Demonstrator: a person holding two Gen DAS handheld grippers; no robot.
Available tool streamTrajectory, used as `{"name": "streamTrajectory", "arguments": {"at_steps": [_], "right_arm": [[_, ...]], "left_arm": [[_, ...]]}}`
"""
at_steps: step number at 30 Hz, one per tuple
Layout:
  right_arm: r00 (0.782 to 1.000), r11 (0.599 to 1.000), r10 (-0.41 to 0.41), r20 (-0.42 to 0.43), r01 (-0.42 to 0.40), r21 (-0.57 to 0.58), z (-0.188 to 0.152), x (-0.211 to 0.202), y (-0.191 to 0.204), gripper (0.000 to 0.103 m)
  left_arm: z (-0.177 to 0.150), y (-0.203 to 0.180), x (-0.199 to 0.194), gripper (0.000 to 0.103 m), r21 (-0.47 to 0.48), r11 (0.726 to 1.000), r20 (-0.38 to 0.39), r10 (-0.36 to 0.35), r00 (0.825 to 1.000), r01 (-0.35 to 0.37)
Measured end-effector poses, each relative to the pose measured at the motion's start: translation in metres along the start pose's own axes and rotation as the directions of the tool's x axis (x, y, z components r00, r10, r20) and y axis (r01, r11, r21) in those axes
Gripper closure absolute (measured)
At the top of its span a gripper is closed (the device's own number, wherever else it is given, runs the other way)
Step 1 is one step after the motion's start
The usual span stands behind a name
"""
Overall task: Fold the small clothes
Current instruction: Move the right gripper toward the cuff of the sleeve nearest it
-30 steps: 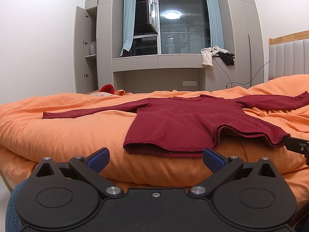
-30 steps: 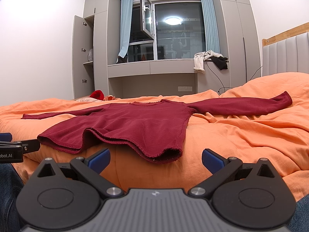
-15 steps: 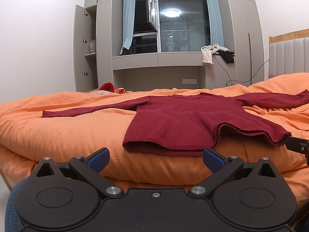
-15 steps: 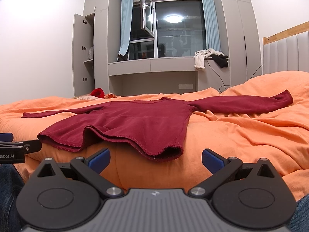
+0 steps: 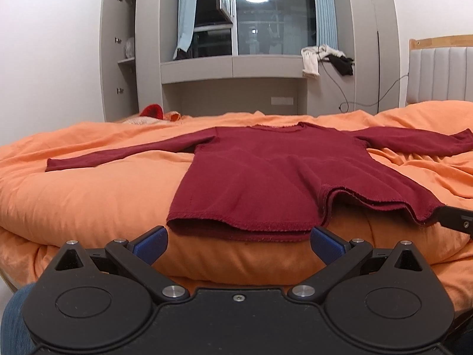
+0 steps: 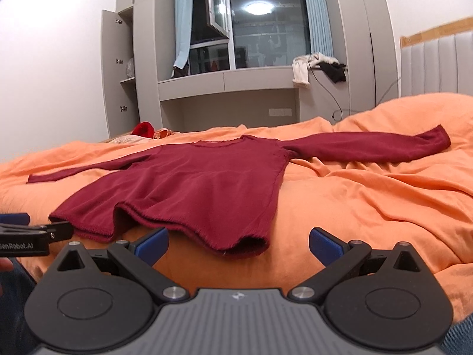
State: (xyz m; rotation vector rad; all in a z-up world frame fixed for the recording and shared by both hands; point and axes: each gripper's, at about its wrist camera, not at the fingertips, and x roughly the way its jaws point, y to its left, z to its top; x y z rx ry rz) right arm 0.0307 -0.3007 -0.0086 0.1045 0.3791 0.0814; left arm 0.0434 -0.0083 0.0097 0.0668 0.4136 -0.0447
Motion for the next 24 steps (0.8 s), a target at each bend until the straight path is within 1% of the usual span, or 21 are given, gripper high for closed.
{"name": "streamTrajectory", "arguments": {"at_steps": [2,5,9,13,16,20,24], "right_arm": [[1.000,1.000,0.008,-0.009,-0.008,0.018,0.010,0.006,-0.010,0.000],[1.000,1.000,-0.003,-0.004,0.003,0.010,0.023,0.016,-0.021,0.000],[0.999,0.999,-0.035,0.006,0.035,-0.020,0.041,0.031,-0.039,0.000],[0.997,0.997,-0.071,-0.013,0.070,-0.037,0.060,0.053,-0.055,0.000],[0.996,0.995,-0.089,-0.024,0.088,-0.054,0.075,0.072,-0.067,0.000],[0.994,0.990,-0.112,-0.010,0.111,-0.090,0.096,0.095,-0.082,0.000],[0.992,0.986,-0.126,-0.021,0.122,-0.114,0.114,0.124,-0.095,0.000]], "left_arm": [[0.008,-0.003,0.007,0.001,0.004,1.000,-0.010,0.002,1.000,-0.002],[0.022,-0.008,0.018,0.001,0.013,1.000,-0.012,0.009,1.000,-0.009],[0.043,-0.016,0.034,0.001,0.018,1.000,-0.015,-0.001,1.000,0.001],[0.064,-0.025,0.054,0.001,0.026,1.000,-0.017,-0.004,1.000,0.004],[0.080,-0.033,0.075,0.001,0.029,0.999,-0.031,-0.012,0.999,0.013],[0.102,-0.043,0.106,0.001,0.027,0.999,-0.048,-0.027,0.998,0.029],[0.121,-0.054,0.144,0.001,0.032,0.999,-0.073,-0.027,0.997,0.030]]}}
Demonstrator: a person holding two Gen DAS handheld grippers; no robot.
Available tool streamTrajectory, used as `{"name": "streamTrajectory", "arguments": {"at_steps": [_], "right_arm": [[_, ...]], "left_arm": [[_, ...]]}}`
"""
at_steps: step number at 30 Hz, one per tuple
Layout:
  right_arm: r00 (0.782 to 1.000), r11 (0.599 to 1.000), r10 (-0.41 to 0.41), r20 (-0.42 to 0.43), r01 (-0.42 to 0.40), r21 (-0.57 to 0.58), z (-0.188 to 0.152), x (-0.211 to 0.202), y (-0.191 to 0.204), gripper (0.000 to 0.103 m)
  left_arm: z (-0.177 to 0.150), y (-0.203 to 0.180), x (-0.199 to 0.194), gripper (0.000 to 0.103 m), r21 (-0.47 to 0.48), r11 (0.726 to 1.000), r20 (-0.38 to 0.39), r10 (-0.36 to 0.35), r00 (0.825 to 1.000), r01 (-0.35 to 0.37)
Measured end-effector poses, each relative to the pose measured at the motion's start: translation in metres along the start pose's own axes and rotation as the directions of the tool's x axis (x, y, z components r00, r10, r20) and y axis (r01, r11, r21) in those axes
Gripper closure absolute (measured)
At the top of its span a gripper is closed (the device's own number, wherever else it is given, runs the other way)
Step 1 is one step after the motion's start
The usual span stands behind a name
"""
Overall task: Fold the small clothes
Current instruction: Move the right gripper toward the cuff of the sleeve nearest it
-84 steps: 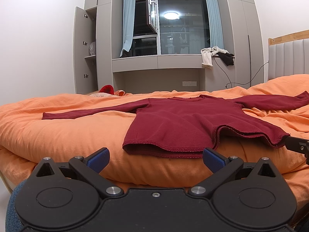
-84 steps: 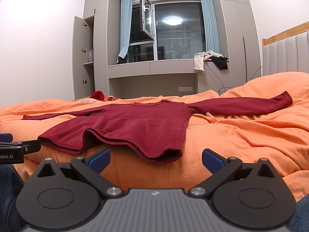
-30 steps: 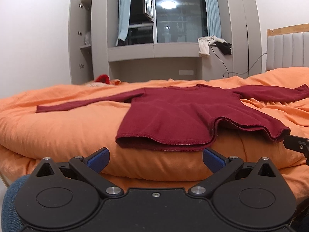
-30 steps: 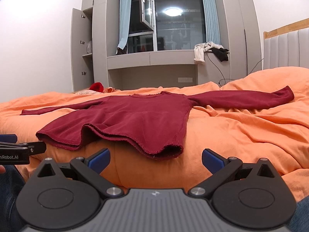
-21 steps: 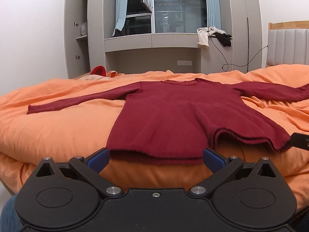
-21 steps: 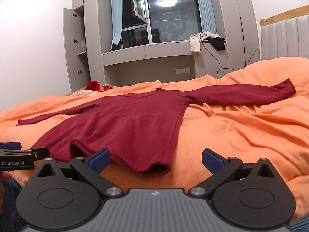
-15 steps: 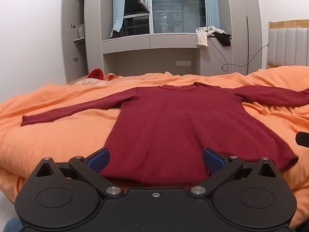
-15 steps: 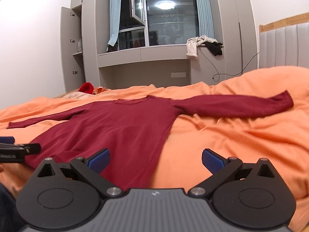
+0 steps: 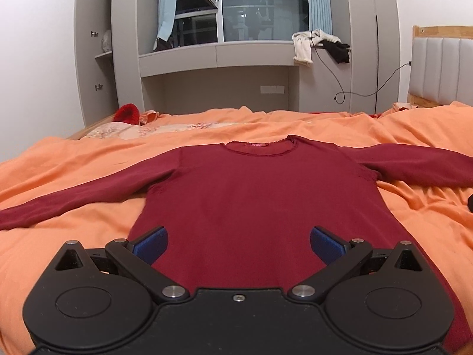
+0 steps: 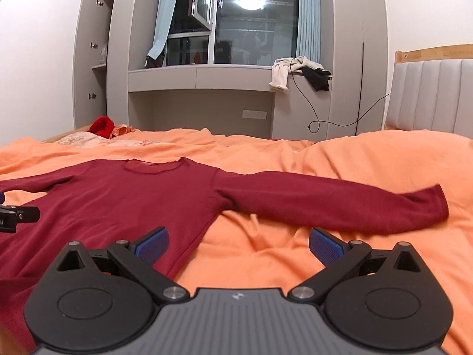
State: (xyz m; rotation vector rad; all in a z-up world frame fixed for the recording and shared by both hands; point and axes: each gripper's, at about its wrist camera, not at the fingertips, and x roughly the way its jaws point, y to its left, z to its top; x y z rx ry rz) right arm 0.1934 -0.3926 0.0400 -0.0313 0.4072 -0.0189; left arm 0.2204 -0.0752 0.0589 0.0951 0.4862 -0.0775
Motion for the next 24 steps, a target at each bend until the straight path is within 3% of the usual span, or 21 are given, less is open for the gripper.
{"name": "streamTrajectory", "arguments": {"at_steps": [6,10,14,24], "right_arm": [[0.999,0.998,-0.033,-0.043,0.031,-0.050,0.005,0.042,-0.010,0.000],[0.996,0.999,-0.046,-0.075,0.046,0.001,-0.002,0.061,-0.023,0.000],[0.991,0.996,-0.044,-0.123,0.053,0.069,-0.006,0.074,-0.038,0.000],[0.986,0.992,-0.058,-0.158,0.074,0.099,-0.011,0.086,-0.050,0.000]], "left_arm": [[0.020,-0.009,0.053,0.001,0.017,1.000,-0.020,0.000,1.000,0.000],[0.021,-0.013,0.077,0.001,0.015,1.000,-0.019,-0.017,1.000,0.018],[0.011,-0.012,0.088,0.001,0.007,0.999,-0.003,-0.035,0.999,0.035],[-0.005,-0.019,0.092,0.001,0.067,0.997,-0.015,-0.036,0.999,0.037]]}}
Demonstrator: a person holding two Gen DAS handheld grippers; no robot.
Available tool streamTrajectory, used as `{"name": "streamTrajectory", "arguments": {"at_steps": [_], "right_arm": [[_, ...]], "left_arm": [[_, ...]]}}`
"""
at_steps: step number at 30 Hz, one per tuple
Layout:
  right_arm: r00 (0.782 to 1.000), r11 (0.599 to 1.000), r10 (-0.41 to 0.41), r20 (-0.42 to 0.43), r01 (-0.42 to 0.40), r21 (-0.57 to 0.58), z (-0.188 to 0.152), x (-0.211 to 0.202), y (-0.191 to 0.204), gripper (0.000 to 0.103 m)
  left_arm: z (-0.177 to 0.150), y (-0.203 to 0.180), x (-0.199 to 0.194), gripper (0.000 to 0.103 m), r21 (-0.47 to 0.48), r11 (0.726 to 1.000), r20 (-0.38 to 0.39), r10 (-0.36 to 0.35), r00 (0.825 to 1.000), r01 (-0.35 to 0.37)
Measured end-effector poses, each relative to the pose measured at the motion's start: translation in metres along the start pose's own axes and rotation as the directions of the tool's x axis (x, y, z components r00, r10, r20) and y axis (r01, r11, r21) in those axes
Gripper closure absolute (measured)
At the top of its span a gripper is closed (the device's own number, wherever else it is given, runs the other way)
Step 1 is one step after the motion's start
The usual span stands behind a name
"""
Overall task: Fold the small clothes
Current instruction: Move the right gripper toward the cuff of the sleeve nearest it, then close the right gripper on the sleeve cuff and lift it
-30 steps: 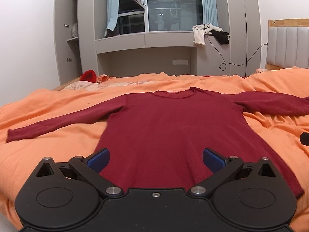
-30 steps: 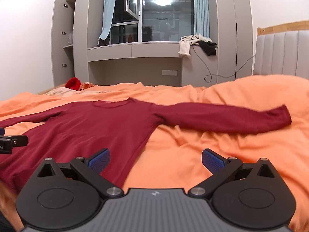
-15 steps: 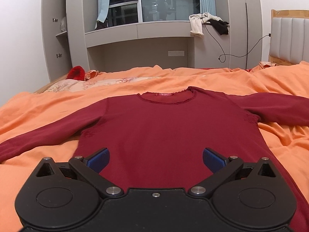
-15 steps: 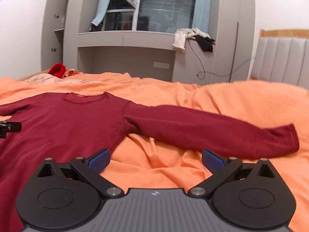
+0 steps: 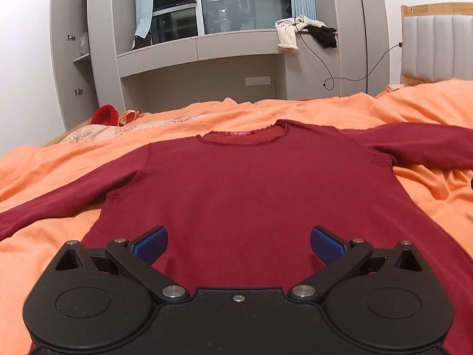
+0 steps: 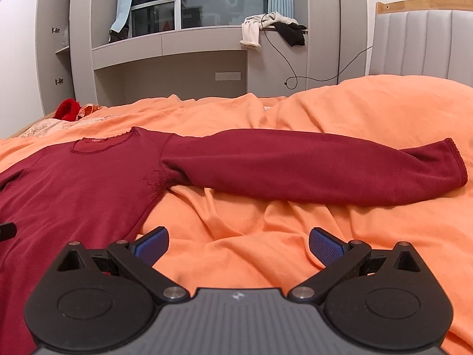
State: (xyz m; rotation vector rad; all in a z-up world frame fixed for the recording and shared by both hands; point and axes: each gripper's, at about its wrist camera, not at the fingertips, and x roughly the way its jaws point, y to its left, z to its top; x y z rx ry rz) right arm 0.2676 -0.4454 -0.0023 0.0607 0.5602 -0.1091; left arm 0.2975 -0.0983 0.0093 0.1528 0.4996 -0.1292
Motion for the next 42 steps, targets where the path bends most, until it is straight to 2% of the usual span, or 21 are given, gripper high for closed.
{"name": "streamTrajectory", "arguments": {"at_steps": [7,14,18,20,24,30,38,42], "right_arm": [[1.000,0.999,-0.027,0.015,0.027,0.038,0.000,0.004,-0.010,0.000],[0.996,0.978,-0.071,0.056,0.058,0.203,0.003,0.004,-0.052,0.000],[0.983,0.970,-0.133,0.126,0.103,0.222,0.005,0.004,-0.078,0.000],[0.977,0.965,-0.173,0.126,0.142,0.221,0.006,0.008,-0.089,0.000],[0.968,0.944,-0.212,0.133,0.167,0.286,0.008,0.016,-0.117,0.000],[0.952,0.884,-0.271,0.139,0.189,0.428,0.009,0.031,-0.160,0.000],[0.944,0.878,-0.308,0.115,0.236,0.416,0.005,0.052,-0.164,0.000],[0.939,0.862,-0.295,0.177,0.181,0.474,0.005,0.048,-0.171,0.000]], "left_arm": [[-0.003,0.004,0.004,0.001,-0.024,1.000,-0.028,0.006,1.000,-0.007],[-0.005,0.007,0.007,0.001,-0.044,0.999,-0.066,-0.001,0.998,-0.002],[-0.006,0.010,0.009,0.001,-0.060,0.998,-0.079,-0.005,0.997,0.001],[-0.006,0.011,0.010,0.001,-0.063,0.998,-0.081,-0.007,0.997,0.001],[-0.007,0.010,0.011,0.001,-0.062,0.998,-0.083,-0.007,0.997,0.002],[-0.007,0.010,0.011,0.001,-0.060,0.998,-0.084,-0.006,0.996,0.001],[-0.007,0.010,0.011,0.001,-0.060,0.998,-0.085,-0.006,0.996,0.001],[-0.007,0.010,0.011,0.001,-0.059,0.998,-0.086,-0.006,0.996,0.000]]}}
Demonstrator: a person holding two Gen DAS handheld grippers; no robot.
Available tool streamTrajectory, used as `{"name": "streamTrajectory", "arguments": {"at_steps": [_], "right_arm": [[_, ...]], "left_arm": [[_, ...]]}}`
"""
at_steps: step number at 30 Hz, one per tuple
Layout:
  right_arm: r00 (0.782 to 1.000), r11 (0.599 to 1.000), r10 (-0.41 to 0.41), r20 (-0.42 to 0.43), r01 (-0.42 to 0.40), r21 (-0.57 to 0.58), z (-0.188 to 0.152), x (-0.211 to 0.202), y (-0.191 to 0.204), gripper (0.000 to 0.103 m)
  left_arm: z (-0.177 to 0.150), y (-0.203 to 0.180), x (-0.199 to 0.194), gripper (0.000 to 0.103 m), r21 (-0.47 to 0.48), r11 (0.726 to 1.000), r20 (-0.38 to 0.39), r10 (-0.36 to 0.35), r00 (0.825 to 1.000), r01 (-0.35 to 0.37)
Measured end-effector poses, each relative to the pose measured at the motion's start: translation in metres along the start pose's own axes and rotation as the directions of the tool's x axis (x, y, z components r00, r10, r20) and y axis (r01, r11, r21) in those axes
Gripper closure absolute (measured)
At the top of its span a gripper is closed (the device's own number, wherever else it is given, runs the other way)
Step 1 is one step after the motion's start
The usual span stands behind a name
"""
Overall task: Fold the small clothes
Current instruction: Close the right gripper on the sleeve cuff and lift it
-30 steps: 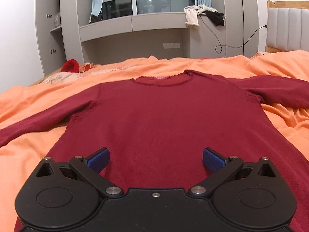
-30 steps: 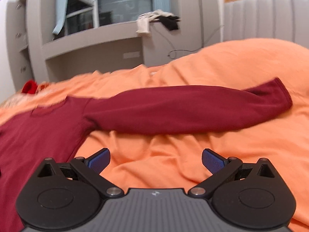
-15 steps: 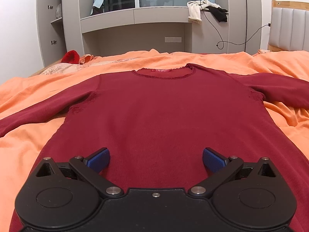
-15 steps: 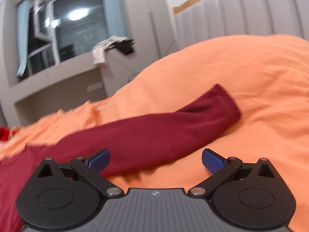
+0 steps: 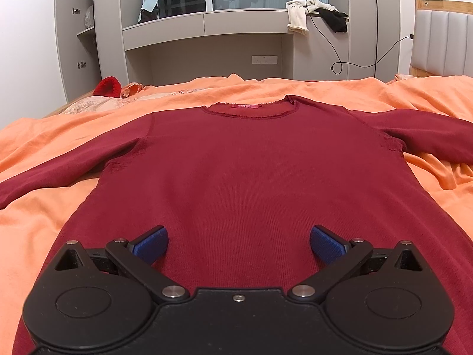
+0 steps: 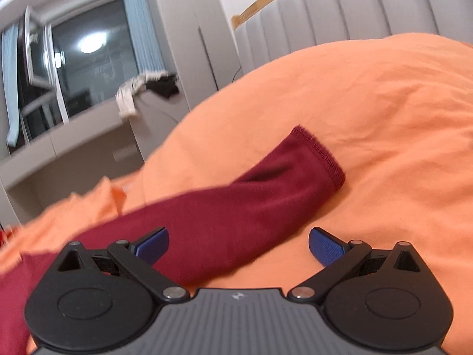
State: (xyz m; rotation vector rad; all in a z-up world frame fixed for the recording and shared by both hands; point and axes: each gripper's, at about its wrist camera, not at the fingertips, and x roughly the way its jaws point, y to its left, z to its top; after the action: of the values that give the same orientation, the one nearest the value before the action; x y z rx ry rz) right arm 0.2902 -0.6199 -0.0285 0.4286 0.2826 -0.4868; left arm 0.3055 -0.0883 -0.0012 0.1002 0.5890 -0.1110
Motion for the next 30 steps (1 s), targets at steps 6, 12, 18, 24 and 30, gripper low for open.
{"name": "streamTrajectory", "arguments": {"at_steps": [6,12,18,24,30], "right_arm": [[0.995,0.993,-0.094,0.043,0.090,0.075,0.011,0.013,-0.013,0.008],[0.977,0.978,-0.209,0.038,0.208,0.022,0.013,0.032,-0.003,0.015],[0.961,0.962,-0.270,0.057,0.271,-0.021,0.008,0.039,0.007,0.025],[0.959,0.961,-0.275,0.063,0.277,-0.014,0.007,0.043,0.005,0.044],[0.963,0.965,-0.263,0.059,0.264,-0.004,0.007,0.038,0.001,0.076]], "left_arm": [[-0.002,-0.001,0.001,0.001,0.004,1.000,0.000,0.002,1.000,-0.002],[-0.002,-0.001,0.001,0.001,0.005,1.000,0.000,0.002,1.000,-0.002],[-0.002,-0.001,0.001,0.001,0.005,1.000,-0.001,0.003,1.000,-0.003],[-0.003,-0.001,0.002,0.000,0.013,1.000,0.002,0.008,1.000,-0.009],[-0.006,0.000,0.004,0.000,0.021,1.000,0.005,0.013,1.000,-0.013]]}}
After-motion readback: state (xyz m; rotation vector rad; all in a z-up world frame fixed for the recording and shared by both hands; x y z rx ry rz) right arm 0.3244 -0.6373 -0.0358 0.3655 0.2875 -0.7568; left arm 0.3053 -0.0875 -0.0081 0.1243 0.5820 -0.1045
